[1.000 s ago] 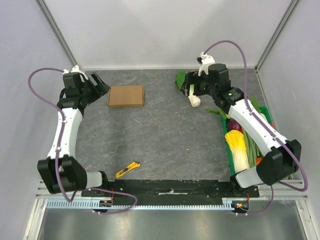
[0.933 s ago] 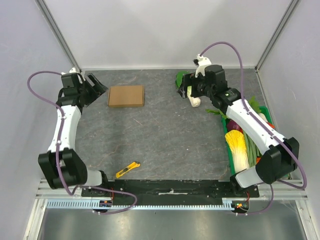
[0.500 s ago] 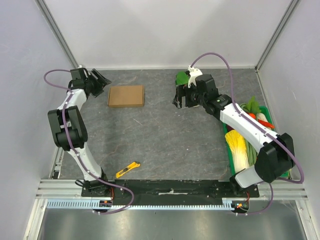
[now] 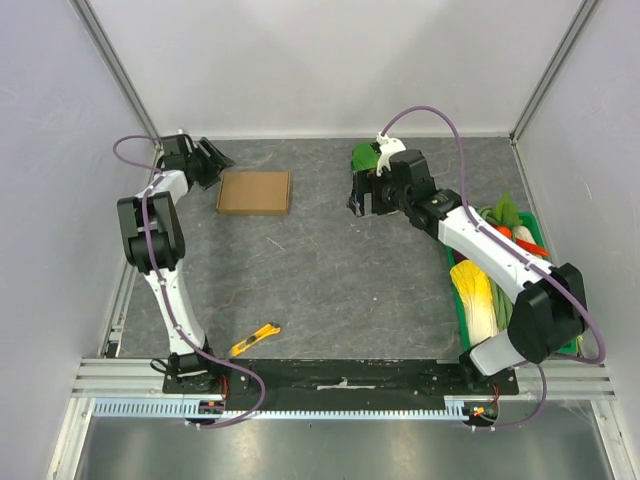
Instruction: Unpack the express box
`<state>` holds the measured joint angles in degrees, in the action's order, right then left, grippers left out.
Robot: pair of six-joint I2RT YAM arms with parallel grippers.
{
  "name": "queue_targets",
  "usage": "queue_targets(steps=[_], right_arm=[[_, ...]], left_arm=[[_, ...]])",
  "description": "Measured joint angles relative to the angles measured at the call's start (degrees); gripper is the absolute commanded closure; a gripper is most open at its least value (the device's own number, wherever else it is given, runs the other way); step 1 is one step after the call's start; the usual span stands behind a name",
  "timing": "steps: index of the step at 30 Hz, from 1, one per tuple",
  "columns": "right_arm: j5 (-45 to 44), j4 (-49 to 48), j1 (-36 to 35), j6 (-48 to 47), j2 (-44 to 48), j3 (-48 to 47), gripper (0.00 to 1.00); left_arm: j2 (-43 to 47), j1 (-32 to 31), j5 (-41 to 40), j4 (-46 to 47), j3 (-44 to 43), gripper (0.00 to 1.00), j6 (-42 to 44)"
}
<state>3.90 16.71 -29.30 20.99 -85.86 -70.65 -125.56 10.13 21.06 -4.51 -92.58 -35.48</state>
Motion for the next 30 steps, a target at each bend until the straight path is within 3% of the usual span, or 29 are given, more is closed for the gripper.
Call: queue_targets(steps=[6, 13, 18, 24, 30], right_arm=[[-0.9, 0.0, 0.0, -0.3, -1.3, 0.0, 0.09], [-0.8, 0.0, 0.0, -0.4, -2.9, 0.0, 0.09], [-0.6, -0.2, 0.0, -0.1, -5.0, 0.0, 0.12], [0.8, -0.6, 0.0, 0.7, -7.3, 0.0, 0.16], [1.7, -3.2, -0.5, 1.7, -8.7, 0.7, 0.31]], left_arm=[[-2.0, -1.2, 0.5, -4.5, -1.2, 0.26, 2.2], [-0.9, -3.1, 0.6, -7.7, 1.3, 0.35, 6.4], [6.0, -6.6, 0.6, -6.9, 11.0, 0.42, 7.5], [18.3, -13.2, 0.1, -1.7, 29.6, 0.46, 3.6], [27.8, -20.2, -0.1, 1.7, 42.6, 0.29, -0.8]])
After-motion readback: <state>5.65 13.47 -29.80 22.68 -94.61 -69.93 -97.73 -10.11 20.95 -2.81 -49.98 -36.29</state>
